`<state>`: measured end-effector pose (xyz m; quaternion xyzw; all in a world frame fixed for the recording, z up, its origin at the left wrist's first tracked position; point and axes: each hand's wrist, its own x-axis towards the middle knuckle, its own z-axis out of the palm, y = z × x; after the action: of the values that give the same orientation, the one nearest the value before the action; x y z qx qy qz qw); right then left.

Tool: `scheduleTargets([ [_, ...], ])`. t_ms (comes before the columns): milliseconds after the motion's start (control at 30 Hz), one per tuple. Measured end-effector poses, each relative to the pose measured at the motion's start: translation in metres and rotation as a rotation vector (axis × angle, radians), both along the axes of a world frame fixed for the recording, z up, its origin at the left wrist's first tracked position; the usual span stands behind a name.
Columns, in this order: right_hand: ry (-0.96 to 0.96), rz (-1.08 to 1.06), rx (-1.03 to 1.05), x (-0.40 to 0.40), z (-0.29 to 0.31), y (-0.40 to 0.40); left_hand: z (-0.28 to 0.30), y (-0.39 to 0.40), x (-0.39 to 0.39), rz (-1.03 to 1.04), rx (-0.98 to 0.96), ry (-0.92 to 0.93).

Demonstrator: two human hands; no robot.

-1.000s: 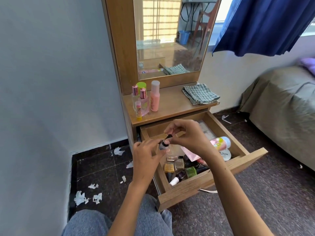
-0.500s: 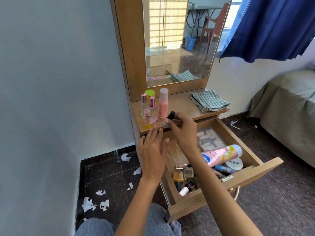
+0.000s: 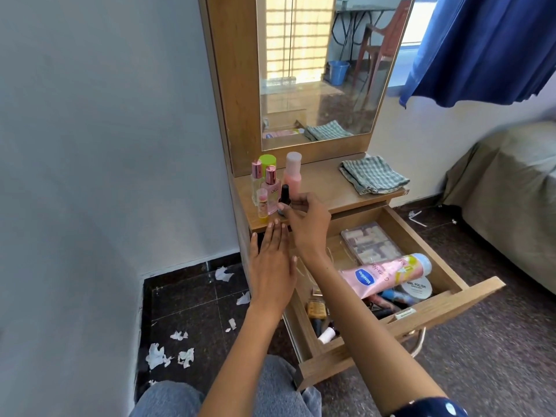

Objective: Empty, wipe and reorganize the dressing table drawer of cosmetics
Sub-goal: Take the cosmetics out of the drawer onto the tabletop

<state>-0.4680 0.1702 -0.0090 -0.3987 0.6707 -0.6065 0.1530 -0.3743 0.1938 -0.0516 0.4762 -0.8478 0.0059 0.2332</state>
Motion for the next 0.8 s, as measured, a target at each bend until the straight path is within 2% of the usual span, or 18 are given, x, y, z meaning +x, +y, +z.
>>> scheduleTargets([
  [167, 0.182, 0.047, 0.023, -0.026, -0.013, 0.038, 0.009, 0.002, 0.005, -0.048, 0.038, 0.046],
  [300, 0.406, 0.118, 0.225, -0.055, -0.032, 0.077, 0.014, 0.003, 0.004, -0.097, 0.04, 0.07],
  [400, 0.512, 0.108, 0.355, -0.063, -0.043, 0.097, 0.014, 0.012, -0.003, -0.274, 0.04, 0.066],
  [500, 0.516, 0.07, 0.421, -0.059, -0.048, 0.101, 0.016, 0.021, -0.011, -0.444, 0.154, -0.141],
  [633, 0.448, 0.038, 0.451, -0.059, -0.051, 0.097, 0.017, 0.022, -0.026, -0.519, 0.343, -0.439],
  [800, 0.398, -0.012, 0.457, -0.059, -0.049, 0.098, 0.02, 0.018, -0.037, -0.611, 0.277, -0.546],
])
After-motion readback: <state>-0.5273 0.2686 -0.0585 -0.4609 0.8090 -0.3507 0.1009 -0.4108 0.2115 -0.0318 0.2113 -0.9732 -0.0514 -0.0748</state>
